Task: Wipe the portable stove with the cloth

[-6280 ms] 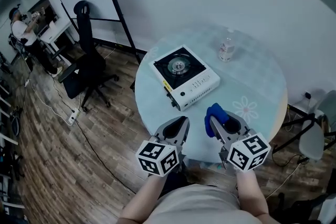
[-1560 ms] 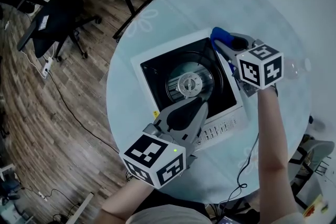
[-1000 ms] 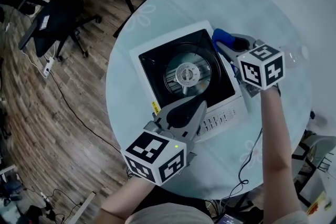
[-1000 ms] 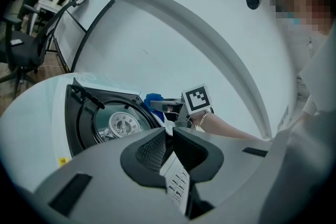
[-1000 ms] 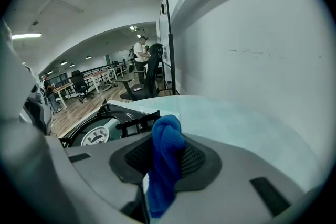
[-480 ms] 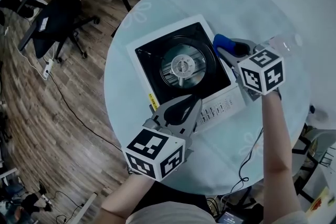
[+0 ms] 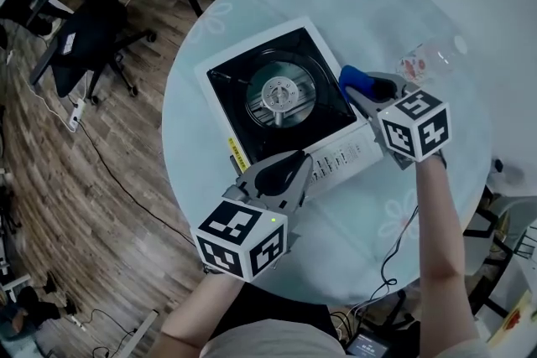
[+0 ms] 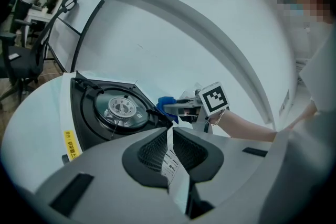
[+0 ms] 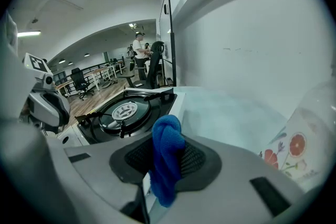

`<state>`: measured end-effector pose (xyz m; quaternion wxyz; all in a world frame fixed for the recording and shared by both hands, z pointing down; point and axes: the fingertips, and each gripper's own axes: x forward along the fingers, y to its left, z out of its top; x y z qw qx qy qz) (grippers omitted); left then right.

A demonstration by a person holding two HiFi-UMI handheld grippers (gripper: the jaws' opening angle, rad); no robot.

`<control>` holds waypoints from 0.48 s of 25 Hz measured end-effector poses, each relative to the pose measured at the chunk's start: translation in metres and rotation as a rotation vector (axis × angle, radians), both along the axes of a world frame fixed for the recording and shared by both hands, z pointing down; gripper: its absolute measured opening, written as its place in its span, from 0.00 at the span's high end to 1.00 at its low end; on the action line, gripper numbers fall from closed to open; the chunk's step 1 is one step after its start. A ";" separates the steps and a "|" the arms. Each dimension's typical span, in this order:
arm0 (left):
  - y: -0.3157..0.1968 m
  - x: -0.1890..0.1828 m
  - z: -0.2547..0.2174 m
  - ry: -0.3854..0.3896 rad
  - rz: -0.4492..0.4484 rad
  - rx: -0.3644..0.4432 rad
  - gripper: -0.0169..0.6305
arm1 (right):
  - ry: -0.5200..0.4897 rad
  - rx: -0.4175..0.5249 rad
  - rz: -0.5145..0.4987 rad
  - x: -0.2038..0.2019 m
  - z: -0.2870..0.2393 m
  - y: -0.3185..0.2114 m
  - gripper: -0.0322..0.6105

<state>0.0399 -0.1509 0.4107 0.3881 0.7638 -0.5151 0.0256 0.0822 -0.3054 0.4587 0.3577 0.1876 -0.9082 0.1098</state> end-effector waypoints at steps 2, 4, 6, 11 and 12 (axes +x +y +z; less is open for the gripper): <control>0.004 0.004 0.000 -0.009 0.017 0.000 0.90 | -0.004 -0.003 0.006 0.006 0.000 0.006 0.78; 0.007 0.009 -0.002 -0.013 0.029 0.004 0.90 | -0.012 -0.005 0.013 0.012 0.000 0.011 0.78; 0.010 0.012 -0.002 -0.014 0.035 0.005 0.90 | -0.017 -0.005 0.017 0.017 -0.001 0.015 0.78; 0.018 0.017 0.004 -0.020 0.038 -0.013 0.90 | -0.016 -0.015 0.018 0.026 0.000 0.024 0.78; 0.020 0.017 0.005 -0.020 0.036 -0.014 0.90 | -0.017 -0.016 0.019 0.028 0.000 0.025 0.78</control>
